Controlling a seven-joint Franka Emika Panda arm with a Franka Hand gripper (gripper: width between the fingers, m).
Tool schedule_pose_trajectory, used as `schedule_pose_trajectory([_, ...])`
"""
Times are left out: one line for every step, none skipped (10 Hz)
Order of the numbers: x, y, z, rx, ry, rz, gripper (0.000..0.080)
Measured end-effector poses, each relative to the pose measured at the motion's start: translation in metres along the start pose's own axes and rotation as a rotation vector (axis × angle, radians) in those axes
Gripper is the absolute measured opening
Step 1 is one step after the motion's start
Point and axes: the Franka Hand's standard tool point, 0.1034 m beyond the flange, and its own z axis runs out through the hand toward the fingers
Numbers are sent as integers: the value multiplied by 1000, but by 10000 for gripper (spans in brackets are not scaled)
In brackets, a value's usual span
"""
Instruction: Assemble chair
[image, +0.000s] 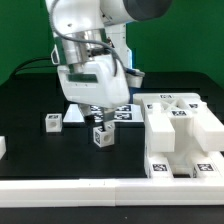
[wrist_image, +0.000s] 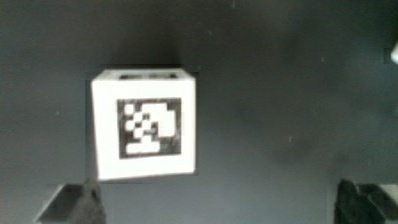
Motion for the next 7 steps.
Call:
schedule_pose_trajectory([2, -2, -3, -1, 5, -136, 649])
schedule_pose_trajectory([5, -1, -5, 2, 8, -236, 649])
schedule_pose_trajectory([4, 0, -6, -1, 8, -347, 649])
schedule_pose_trajectory([0, 2, -5, -14, 3, -536, 649])
schedule_pose_trajectory([3, 7, -5, -18, 0, -618, 649])
schedule_pose_trajectory([4, 8, -5, -24, 0, -681, 649])
schedule_pose_trajectory([4, 8, -4, -28, -2, -746, 649])
